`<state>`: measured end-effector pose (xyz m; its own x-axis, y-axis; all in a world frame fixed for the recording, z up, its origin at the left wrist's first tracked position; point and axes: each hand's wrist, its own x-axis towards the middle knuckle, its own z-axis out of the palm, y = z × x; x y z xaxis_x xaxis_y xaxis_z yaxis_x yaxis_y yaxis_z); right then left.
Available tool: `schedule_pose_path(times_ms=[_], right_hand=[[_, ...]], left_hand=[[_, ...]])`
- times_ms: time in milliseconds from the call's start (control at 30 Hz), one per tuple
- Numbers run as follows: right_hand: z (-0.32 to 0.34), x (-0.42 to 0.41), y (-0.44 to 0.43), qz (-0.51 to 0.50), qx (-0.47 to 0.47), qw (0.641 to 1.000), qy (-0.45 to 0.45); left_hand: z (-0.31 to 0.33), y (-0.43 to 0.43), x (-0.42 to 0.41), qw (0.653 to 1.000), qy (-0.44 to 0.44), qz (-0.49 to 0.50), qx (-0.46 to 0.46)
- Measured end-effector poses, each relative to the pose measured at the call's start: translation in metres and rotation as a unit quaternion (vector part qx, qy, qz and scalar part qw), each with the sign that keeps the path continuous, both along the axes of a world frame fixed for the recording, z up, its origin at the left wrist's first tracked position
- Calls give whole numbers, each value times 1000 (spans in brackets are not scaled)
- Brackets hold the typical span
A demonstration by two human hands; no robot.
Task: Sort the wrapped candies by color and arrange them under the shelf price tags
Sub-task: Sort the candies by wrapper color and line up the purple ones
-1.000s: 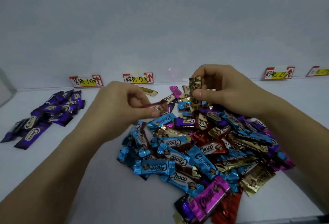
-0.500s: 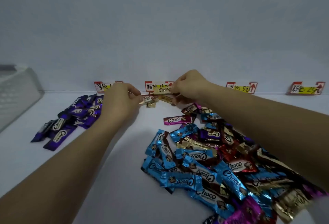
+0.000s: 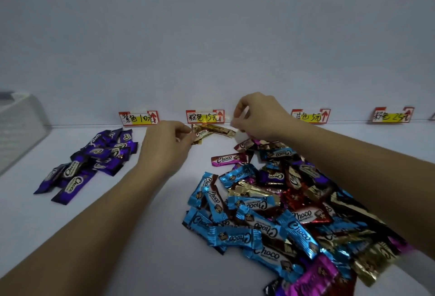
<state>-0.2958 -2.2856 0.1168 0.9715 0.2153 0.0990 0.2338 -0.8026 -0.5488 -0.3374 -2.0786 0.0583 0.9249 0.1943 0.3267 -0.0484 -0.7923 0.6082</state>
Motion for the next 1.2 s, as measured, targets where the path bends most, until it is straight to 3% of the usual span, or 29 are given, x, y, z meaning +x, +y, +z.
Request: schedule_pose_path(times_ms=[133, 333, 467, 600, 767, 1200], right_hand=[[13, -26, -47, 47, -35, 997, -47], [1, -47, -89, 48, -13, 995, -84], [-11, -47, -92, 59, -123, 986, -96], [-18, -41, -103, 41, -203, 977, -54], [-12, -41, -114, 45, -138, 989, -3], [-2, -46, -115, 26, -58, 996, -70]], left_hand=[[8, -2, -15, 1000, -18, -14, 9], [20, -35, -27, 985, -17, -162, 63], [21, -54, -28, 964, 27, -232, 124], [25, -74, -3, 937, 134, -210, 247], [22, -102, 12, 948, 96, -134, 272], [33, -74, -13, 984, 23, -135, 116]])
